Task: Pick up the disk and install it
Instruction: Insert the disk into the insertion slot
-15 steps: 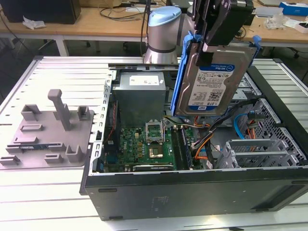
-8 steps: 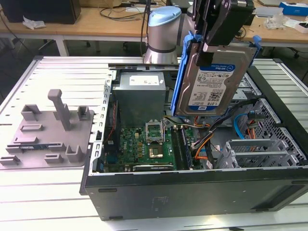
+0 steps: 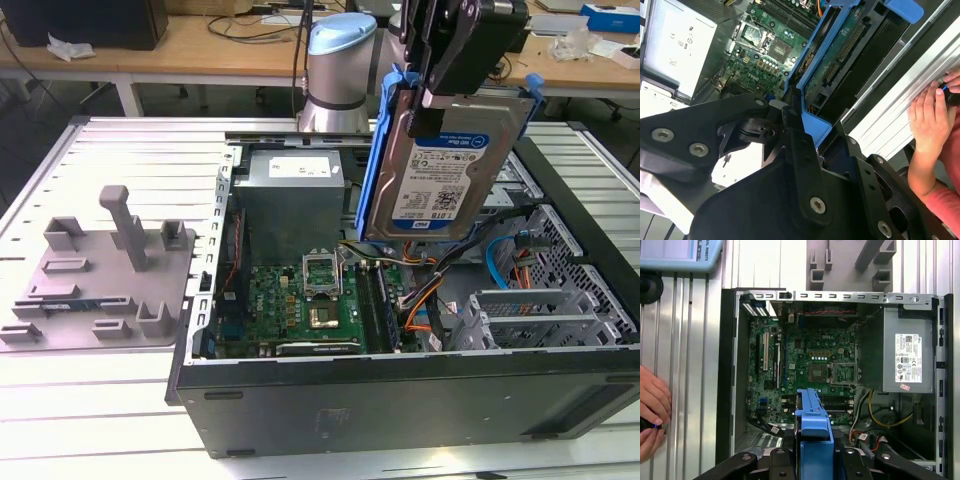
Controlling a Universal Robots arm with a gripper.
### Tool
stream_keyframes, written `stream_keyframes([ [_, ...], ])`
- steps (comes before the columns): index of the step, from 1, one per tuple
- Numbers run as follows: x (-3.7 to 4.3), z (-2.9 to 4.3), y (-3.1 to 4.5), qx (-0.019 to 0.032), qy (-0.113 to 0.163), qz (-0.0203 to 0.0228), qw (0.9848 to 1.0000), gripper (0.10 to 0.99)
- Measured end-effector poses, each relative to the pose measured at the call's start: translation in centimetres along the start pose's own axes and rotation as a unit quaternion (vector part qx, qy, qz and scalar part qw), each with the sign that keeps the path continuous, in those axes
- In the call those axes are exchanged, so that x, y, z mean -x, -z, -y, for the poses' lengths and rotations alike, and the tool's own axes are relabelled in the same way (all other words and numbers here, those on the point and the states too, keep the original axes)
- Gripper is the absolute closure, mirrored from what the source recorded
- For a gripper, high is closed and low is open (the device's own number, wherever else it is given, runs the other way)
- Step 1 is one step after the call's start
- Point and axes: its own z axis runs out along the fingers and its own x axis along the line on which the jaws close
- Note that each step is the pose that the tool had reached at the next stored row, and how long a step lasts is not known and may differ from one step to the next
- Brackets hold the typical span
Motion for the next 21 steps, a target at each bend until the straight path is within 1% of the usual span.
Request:
stream_keyframes([
  [1, 0.00, 0.00, 0.00, -0.0004, 0.000, 0.0001, 1.0000, 0.718],
  [3, -0.08, -0.15, -0.01, -0.0031, 0.000, 0.0018, 1.0000, 0.718],
  [4, -0.17, -0.34, -0.03, -0.0048, 0.000, 0.0038, 1.0000, 0.718],
  [6, -0.33, -0.79, -0.06, -0.0088, 0.000, 0.0098, 0.9999, 0.718],
  [8, -0.44, -1.14, -0.09, -0.0128, 0.000, 0.0179, 0.9998, 0.718],
  [9, -0.49, -1.26, -0.11, -0.0141, 0.001, 0.0208, 0.9997, 0.718],
  [10, -0.63, -1.42, -0.14, -0.0170, 0.001, 0.0255, 0.9995, 0.718],
  [12, -1.05, -1.47, -0.25, -0.0251, 0.001, 0.0300, 0.9992, 0.718],
  [15, -1.70, -1.54, -0.45, -0.0305, 0.001, 0.0353, 0.9989, 0.718],
  [21, -2.05, -1.67, -0.70, -0.0334, 0.001, 0.0407, 0.9986, 0.718],
])
